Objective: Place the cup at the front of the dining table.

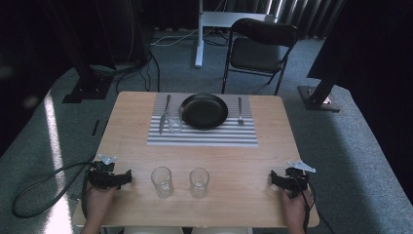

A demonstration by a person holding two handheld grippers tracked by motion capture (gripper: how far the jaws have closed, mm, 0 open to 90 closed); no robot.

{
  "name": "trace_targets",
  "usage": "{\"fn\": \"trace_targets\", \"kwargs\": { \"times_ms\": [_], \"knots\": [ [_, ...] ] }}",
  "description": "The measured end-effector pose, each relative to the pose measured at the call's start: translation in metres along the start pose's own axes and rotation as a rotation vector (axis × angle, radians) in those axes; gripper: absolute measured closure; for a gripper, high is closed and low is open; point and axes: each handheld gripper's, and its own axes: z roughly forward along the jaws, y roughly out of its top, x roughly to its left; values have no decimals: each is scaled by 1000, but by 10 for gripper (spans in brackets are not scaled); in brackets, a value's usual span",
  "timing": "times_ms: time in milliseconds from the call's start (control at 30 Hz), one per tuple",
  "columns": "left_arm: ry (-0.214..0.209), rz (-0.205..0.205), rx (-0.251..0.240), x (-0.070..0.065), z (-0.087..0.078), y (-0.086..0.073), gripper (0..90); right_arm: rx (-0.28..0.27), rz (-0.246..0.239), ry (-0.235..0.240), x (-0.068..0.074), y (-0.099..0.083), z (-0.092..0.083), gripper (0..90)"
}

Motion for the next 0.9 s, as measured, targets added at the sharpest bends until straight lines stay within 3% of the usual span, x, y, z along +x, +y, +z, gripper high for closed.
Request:
{"fn": "trace_targets", "kwargs": {
  "times_ms": [200, 300, 467, 533, 667, 733, 833, 900],
  "knots": [
    [59, -29, -10, 11, -4, -13, 1, 0, 0, 0, 0, 0, 0, 124],
    [60, -43, -20, 13, -6, -18, 1, 1, -1, -1, 0, 0, 0, 124],
    [85, -39, -25, 17, -7, -25, 1, 1, -1, 0, 0, 0, 0, 125],
    [119, -24, -30, 17, -4, -30, 1, 1, -1, -1, 0, 0, 0, 124],
    [113, -39, -46, 18, -3, -33, 1, 1, -1, 0, 0, 0, 0, 124],
    [105, -47, -79, 20, 0, -35, 1, 0, 0, 0, 0, 0, 0, 124],
    [58, -103, -79, 26, 2, -36, 2, 0, 0, 0, 0, 0, 0, 124],
    [25, -120, -68, 30, 4, -36, 2, 0, 0, 0, 0, 0, 0, 124]
  ]
}}
